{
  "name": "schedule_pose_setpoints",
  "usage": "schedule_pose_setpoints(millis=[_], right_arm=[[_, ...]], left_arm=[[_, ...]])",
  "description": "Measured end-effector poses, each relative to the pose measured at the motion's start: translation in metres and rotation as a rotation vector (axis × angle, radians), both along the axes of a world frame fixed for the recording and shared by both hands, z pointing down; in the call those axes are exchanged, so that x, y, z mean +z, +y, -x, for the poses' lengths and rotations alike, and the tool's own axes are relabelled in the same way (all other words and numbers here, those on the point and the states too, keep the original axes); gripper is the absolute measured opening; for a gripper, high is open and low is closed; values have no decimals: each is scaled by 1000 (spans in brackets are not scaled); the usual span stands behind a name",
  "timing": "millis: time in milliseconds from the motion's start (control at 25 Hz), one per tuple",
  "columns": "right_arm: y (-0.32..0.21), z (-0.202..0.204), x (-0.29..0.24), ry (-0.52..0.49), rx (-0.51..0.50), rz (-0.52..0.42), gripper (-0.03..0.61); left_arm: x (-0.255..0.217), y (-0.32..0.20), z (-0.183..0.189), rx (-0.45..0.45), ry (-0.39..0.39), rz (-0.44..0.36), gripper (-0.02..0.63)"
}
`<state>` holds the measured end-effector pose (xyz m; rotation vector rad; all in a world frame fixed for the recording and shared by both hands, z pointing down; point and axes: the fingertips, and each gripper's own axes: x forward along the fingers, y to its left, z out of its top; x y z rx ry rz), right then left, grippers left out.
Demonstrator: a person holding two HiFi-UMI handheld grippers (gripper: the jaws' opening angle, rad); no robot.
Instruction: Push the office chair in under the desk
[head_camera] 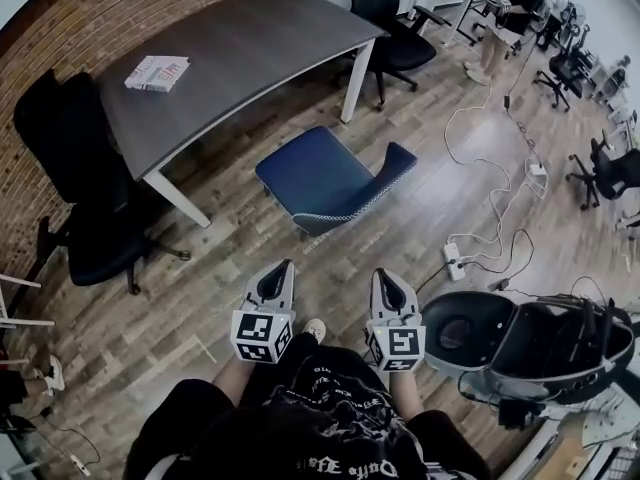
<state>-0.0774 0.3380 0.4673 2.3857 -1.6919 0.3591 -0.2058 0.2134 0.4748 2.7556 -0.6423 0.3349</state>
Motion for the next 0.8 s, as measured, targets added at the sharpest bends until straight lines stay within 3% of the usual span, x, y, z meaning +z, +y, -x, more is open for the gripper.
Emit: schedule_pose_setpoints(millis=[480,800], right_arm=[[-27,-35,28,-65,-2,14,3],[-69,-98,20,-42,29,17,3]], left_arm=[[29,-26,-42,7,-38,29,6],[27,-65,-105,21,-29,29,6]])
